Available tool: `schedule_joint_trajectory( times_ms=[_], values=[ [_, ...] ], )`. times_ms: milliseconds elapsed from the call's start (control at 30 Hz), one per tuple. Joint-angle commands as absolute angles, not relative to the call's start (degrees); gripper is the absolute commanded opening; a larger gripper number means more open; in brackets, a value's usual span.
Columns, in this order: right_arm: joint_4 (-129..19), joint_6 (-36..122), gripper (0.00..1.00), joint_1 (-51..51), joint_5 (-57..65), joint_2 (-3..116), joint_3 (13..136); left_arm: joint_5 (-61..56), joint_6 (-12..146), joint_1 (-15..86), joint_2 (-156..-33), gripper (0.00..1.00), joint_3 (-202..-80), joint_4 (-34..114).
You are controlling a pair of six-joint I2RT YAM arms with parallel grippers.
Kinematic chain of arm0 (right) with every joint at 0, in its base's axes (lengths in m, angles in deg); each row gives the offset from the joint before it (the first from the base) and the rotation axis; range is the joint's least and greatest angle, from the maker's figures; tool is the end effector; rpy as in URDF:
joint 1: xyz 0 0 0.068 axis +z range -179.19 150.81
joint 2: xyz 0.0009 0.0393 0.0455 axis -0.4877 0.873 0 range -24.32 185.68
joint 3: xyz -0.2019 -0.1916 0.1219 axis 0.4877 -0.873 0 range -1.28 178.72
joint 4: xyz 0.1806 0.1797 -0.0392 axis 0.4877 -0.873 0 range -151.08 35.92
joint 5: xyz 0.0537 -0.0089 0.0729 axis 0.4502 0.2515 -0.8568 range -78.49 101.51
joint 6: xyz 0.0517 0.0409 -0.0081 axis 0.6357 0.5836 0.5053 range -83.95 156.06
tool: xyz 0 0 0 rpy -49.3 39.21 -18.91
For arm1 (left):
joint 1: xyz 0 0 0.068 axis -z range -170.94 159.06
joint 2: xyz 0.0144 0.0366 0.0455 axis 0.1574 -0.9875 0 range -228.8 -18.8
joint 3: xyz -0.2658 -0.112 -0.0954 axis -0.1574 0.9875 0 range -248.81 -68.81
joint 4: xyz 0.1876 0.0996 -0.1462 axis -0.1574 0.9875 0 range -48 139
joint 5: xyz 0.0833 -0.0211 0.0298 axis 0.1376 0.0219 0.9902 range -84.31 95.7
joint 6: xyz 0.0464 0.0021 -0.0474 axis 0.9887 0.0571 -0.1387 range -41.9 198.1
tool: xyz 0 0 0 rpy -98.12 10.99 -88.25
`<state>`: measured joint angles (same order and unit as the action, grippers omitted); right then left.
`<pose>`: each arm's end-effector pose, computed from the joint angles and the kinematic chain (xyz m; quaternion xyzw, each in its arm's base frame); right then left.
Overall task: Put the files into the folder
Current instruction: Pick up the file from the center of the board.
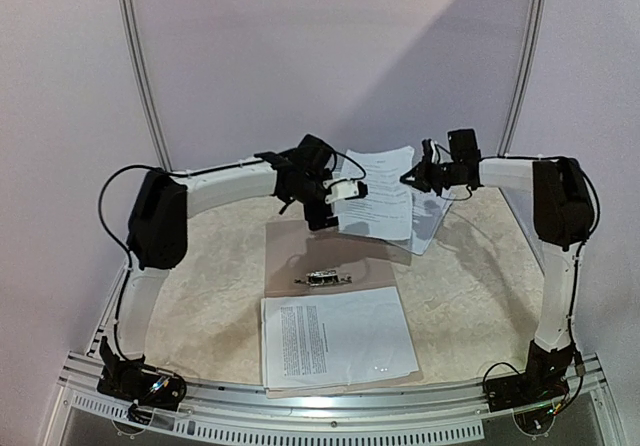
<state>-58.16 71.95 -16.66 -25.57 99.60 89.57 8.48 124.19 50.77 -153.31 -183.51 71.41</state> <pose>0.4933 0.1420 0.2077 0.0334 0.8601 0.4327 0.2681 0.4177 -0.3689 0.2035 0.6437 0.6811 0.0360 0.3472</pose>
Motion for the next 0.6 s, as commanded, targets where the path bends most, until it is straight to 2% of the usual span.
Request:
schedule_joint_trajectory(
  times_ms=[0, 133, 267, 400, 567],
  values=[
    [-74.9, 54.9, 0.0, -12.7, -26.7, 85.6, 94.8, 2.2, 121.4, 50.4, -137.3, 0.96, -183.6, 88.1],
    [-88.5, 44.6, 0.0, -5.6, -23.5, 76.7, 96.3, -2.8, 119.9, 50.1, -126.2, 0.98, -183.1, 96.4],
    [-96.7, 34.1, 0.0, 4.7, -18.8, 70.8, 96.9, -5.6, 120.0, 50.2, -115.1, 1.0, -180.2, 98.5],
    [-102.2, 29.0, 0.0, 15.5, -19.1, 68.5, 100.2, -6.8, 121.9, 50.7, -105.8, 0.99, -175.0, 98.7],
    [-105.8, 25.6, 0.0, 23.1, -17.1, 69.4, 104.9, -8.0, 122.6, 50.8, -101.1, 1.0, -171.5, 100.5]
  ],
)
